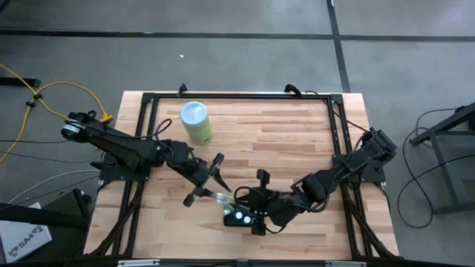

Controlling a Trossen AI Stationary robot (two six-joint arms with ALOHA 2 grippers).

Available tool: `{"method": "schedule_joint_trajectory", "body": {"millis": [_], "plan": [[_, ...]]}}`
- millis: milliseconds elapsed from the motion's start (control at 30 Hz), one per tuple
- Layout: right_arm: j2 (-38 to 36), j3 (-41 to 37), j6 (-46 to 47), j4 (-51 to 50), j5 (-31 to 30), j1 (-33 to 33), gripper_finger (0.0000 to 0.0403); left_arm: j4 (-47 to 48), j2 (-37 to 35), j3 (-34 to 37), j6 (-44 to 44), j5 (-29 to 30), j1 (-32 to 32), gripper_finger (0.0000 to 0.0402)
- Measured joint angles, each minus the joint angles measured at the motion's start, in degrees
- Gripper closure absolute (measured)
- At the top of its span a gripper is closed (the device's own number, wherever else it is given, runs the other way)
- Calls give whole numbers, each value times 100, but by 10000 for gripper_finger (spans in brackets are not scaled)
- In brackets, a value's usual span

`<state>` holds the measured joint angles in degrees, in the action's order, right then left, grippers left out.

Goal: Pick & Place toothbrushing station
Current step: Put the green toothbrush into the mesh organizer

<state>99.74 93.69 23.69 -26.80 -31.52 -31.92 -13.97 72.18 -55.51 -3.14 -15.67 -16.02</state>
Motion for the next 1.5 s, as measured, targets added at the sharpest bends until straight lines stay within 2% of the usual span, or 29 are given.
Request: {"method": "schedule_joint_trajectory", "body": {"millis": [433, 967, 1500], "plan": [[0, 0, -78, 5, 17, 19, 399, 133, 0, -33, -135, -110, -41, 266], [0, 0, 20, -28, 44, 19, 399, -413, 0, -33, -207, -108, -77, 266], [0, 0, 23, -22, 41, 19, 399, -431, 0, -33, -207, -106, -77, 266]]}}
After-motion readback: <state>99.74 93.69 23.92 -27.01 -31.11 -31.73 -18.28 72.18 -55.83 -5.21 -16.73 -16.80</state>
